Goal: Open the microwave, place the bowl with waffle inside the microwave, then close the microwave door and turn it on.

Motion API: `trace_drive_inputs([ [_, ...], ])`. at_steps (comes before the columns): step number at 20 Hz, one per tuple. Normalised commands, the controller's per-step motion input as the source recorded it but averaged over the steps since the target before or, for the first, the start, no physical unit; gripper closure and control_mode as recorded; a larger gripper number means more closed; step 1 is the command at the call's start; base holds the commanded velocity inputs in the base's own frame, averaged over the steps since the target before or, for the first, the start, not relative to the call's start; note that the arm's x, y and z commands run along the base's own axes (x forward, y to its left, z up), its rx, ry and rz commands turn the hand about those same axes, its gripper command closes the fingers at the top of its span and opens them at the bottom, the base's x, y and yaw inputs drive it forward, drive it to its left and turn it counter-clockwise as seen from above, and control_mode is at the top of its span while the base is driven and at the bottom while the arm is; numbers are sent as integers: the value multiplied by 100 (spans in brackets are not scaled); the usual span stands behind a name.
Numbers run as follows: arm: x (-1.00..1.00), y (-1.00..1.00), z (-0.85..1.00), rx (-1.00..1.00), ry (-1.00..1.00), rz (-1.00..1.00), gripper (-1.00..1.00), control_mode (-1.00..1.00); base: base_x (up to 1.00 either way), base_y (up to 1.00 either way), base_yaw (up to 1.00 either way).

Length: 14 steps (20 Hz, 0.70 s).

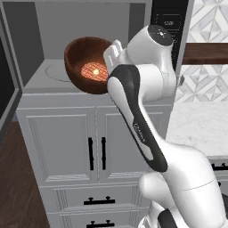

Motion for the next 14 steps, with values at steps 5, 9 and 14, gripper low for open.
trace_drive_inputs([
  [5, 78, 21, 0, 1, -6, -15, 100, -100, 0, 0, 0],
  [9, 84, 33, 0, -1, 8, -5, 100, -100, 0, 0, 0],
  [14, 78, 35, 0, -3, 4, -10, 100, -100, 0, 0, 0],
])
